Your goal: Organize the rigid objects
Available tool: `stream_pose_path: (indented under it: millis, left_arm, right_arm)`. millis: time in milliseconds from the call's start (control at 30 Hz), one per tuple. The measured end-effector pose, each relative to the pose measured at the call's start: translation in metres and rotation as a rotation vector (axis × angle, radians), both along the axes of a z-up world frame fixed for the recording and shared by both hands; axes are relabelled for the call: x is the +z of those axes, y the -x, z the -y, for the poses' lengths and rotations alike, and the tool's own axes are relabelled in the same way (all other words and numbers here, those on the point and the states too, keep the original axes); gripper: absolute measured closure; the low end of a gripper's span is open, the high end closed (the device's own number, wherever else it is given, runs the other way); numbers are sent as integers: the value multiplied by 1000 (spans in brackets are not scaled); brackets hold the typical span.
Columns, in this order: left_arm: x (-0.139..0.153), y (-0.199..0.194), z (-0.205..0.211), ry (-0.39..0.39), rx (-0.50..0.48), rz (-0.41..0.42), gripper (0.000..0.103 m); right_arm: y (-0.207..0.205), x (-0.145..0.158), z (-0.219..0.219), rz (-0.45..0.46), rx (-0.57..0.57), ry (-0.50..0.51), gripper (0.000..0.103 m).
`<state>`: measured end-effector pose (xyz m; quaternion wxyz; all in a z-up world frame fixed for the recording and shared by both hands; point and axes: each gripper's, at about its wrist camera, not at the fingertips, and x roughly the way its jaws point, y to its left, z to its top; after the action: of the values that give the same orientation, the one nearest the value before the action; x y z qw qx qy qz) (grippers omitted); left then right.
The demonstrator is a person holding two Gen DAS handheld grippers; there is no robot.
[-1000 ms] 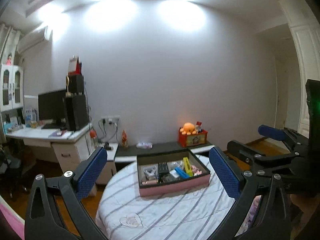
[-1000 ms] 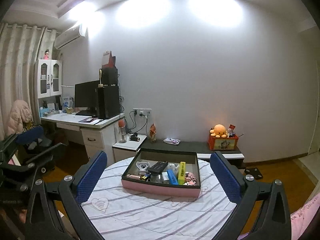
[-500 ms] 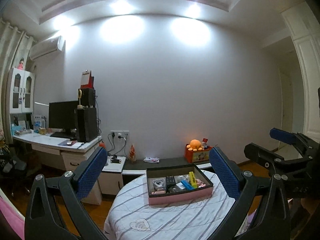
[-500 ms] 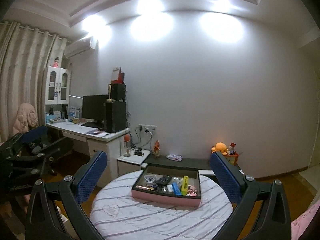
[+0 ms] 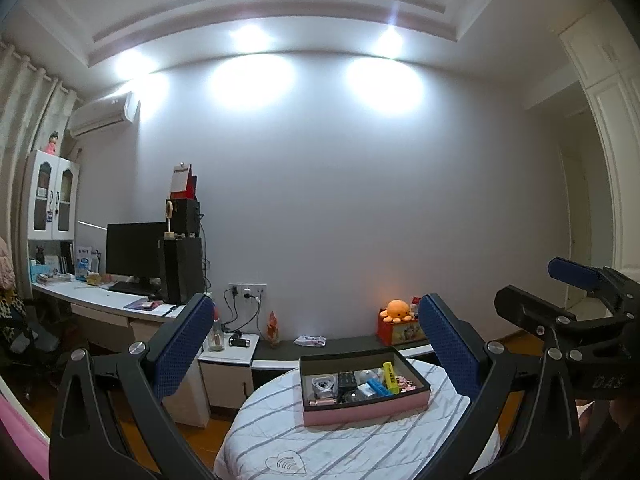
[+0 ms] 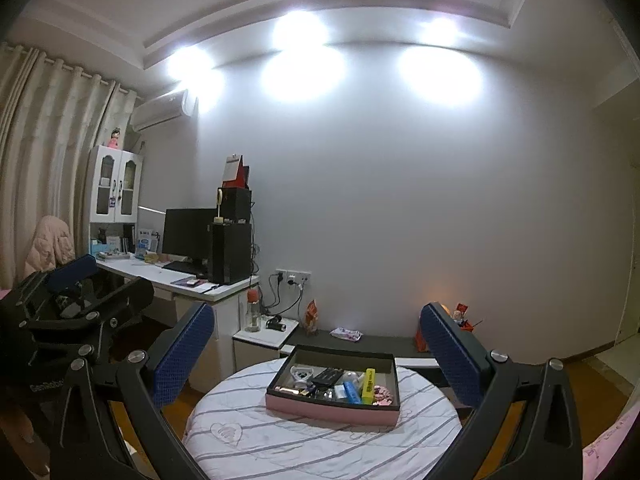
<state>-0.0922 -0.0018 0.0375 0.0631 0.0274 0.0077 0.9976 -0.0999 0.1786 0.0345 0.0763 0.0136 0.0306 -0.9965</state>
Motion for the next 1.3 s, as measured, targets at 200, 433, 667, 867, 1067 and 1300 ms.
stream_pose_path:
  millis: [200, 433, 667, 867, 1067, 1300]
  left_arm:
    - [0, -1, -2, 3, 12, -5, 0]
    - [-1, 1, -4, 15, 35, 2, 0]
    - [-4, 5, -3, 17, 47, 9, 0]
    - [-6, 6, -4, 25, 48, -16, 0]
    - [-6, 10, -3, 25, 46, 5, 0]
    - [-6, 11, -3, 24, 46, 10, 0]
  right_arm:
    - [-2, 1, -1, -11, -8, -2, 0]
    - [4, -1, -2, 7, 4, 10, 0]
    - [9, -3, -1, 25, 8, 8, 0]
    - [12, -4, -1, 31, 11, 12, 0]
    - [14, -5, -2, 36, 14, 16, 0]
    - [15, -6, -2, 39, 12, 18, 0]
